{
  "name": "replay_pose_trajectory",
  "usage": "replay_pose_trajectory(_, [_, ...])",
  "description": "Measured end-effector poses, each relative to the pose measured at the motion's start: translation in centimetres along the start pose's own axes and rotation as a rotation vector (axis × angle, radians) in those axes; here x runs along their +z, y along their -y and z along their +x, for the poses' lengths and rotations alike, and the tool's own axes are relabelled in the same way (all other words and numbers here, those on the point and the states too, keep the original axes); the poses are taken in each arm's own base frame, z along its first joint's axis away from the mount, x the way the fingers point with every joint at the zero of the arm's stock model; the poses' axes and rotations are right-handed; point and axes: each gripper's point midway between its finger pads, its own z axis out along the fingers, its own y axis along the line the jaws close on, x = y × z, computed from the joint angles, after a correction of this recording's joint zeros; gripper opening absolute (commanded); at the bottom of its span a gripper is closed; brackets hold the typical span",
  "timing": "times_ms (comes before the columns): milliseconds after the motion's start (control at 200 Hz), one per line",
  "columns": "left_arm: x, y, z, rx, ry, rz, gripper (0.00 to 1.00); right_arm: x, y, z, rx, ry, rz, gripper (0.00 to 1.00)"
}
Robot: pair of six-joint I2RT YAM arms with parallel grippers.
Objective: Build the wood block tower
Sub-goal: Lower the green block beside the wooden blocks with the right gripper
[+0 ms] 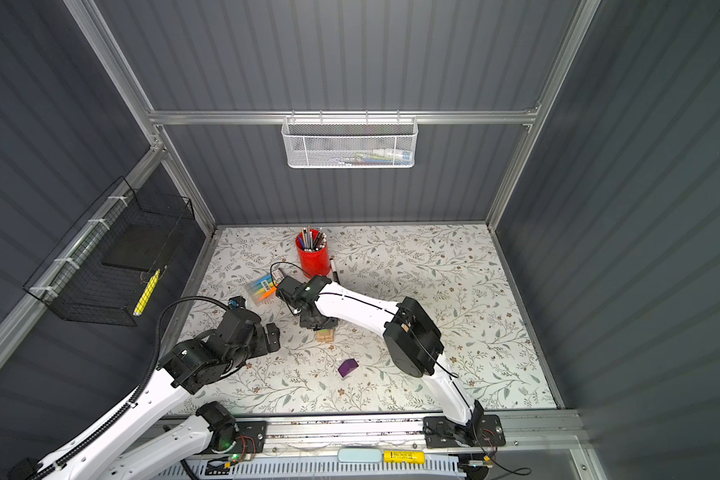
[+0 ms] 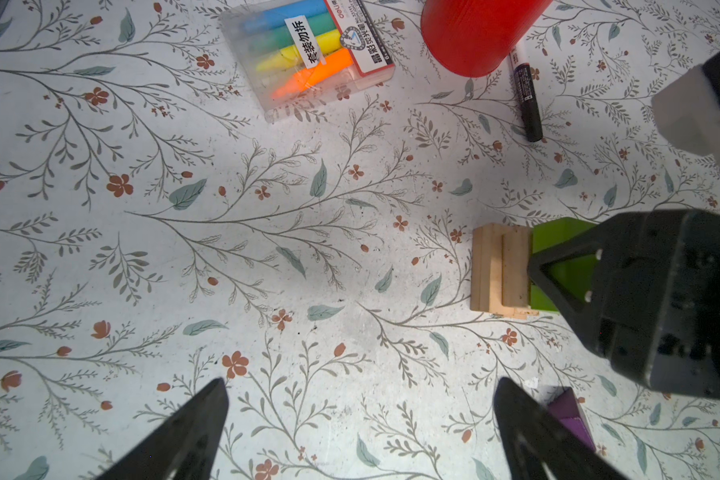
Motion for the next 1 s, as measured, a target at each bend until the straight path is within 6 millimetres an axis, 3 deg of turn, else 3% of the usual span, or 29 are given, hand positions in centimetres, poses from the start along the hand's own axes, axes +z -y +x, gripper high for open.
replay_pose_trajectory(410, [0.17, -0.05, 0.05, 0.003, -0.004, -0.009, 1.0, 0.03, 0.15, 0.13, -0.005, -0.005, 0.006, 0.33])
replay_pose_trajectory(1001, [0.26, -0.08, 0.08, 0.005, -0.006, -0.013, 1.0, 0.5, -0.09, -0.13, -0.016, -0.004, -0.004, 0.33])
